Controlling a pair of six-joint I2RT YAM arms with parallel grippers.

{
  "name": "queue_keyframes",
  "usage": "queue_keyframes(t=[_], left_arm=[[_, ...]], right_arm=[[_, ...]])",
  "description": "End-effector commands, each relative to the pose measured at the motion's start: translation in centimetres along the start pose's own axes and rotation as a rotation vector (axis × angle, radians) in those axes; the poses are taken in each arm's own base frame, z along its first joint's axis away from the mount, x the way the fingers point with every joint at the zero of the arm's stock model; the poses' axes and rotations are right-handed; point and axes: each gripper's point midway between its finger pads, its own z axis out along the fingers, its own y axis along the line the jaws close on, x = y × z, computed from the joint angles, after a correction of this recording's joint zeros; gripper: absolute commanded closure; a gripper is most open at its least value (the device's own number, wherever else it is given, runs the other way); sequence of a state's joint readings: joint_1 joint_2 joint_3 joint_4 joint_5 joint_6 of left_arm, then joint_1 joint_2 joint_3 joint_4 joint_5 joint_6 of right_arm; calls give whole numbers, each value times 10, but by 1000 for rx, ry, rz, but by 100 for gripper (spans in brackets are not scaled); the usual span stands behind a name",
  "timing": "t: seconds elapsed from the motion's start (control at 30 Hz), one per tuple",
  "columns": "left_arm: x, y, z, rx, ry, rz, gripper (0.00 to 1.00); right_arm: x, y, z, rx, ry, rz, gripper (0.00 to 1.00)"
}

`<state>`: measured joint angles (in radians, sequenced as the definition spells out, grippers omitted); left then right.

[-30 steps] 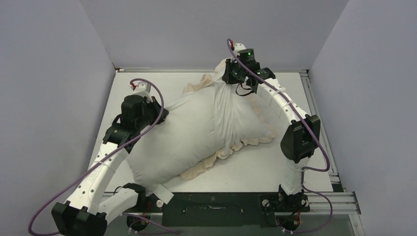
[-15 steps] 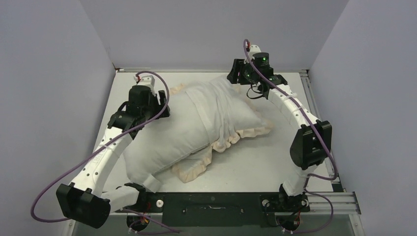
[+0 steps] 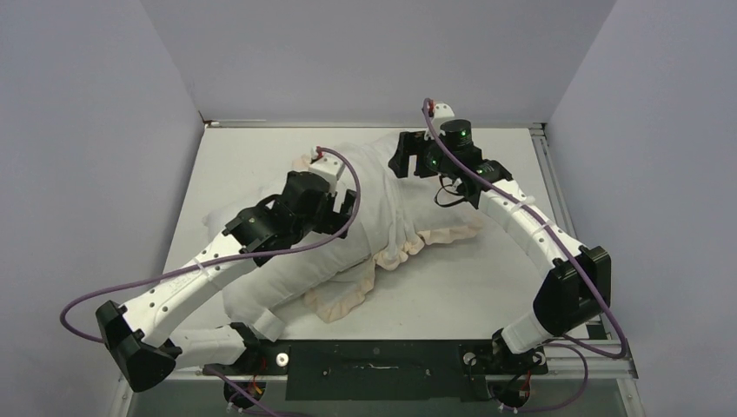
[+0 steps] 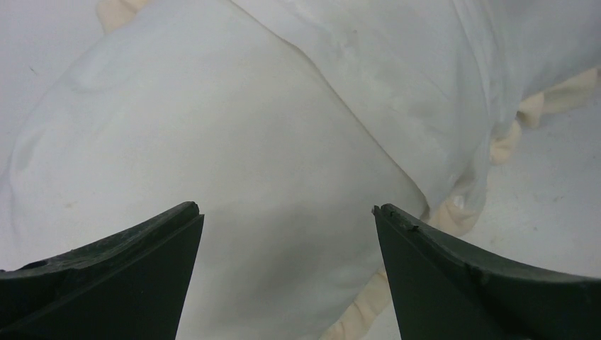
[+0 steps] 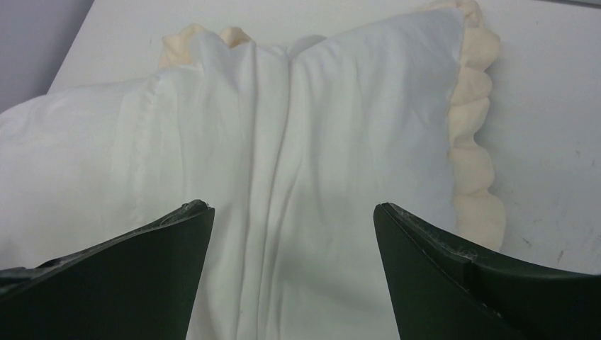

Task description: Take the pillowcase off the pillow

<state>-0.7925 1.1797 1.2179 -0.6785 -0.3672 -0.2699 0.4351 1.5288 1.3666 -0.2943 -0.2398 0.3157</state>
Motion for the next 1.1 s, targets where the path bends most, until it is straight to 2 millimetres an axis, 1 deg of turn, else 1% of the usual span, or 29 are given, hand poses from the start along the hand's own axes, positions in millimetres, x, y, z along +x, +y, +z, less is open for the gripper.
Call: queue_keyframes(t=[0.0, 0.07, 0.1, 0.17, 0.23, 0.27, 0.3, 0.37, 0.43, 0.47, 0.53, 0.67, 0.73, 0.83, 0.87, 0.9, 1.07], left_arm=[[3, -18, 4, -23, 21, 105, 3], [10, -27, 10, -21, 43, 128, 3], [14, -30, 13, -22, 56, 134, 3], [21, -34, 21, -25, 80, 142, 3], [29, -33, 30, -48, 101, 149, 3], [33, -32, 35, -64, 112, 153, 0], [37, -29, 38, -84, 123, 156, 2], [45, -24, 45, -124, 140, 154, 2], [53, -20, 49, -147, 156, 151, 1], [56, -19, 51, -152, 161, 146, 3], [61, -19, 55, -152, 167, 132, 14], [66, -16, 58, -156, 168, 106, 44], [67, -14, 58, -151, 168, 93, 62], [66, -10, 58, -152, 162, 75, 83], [65, -10, 57, -153, 158, 71, 91], [65, -8, 57, -159, 154, 66, 99], [62, 5, 52, -184, 142, 39, 100]], right_arm=[[5, 1, -21, 15, -10, -38, 11], [17, 3, -28, 9, 22, -55, 8], [24, 5, -32, 2, 42, -66, 3], [42, 10, -38, -21, 99, -92, 0], [63, 13, -42, -37, 165, -116, 5], [71, 16, -44, -49, 188, -127, 6], [79, 19, -47, -62, 213, -132, 6], [93, 25, -52, -92, 248, -146, 6], [104, 30, -56, -113, 277, -160, 6], [109, 31, -58, -116, 289, -166, 6], [119, 29, -58, -106, 311, -170, 5], [139, 18, -51, -68, 361, -173, 2], [146, 16, -46, -57, 378, -175, 6], [157, 17, -38, -61, 402, -176, 13], [159, 16, -35, -57, 409, -178, 17], [162, 13, -33, -42, 415, -180, 24], [163, -5, -24, 62, 424, -195, 66]])
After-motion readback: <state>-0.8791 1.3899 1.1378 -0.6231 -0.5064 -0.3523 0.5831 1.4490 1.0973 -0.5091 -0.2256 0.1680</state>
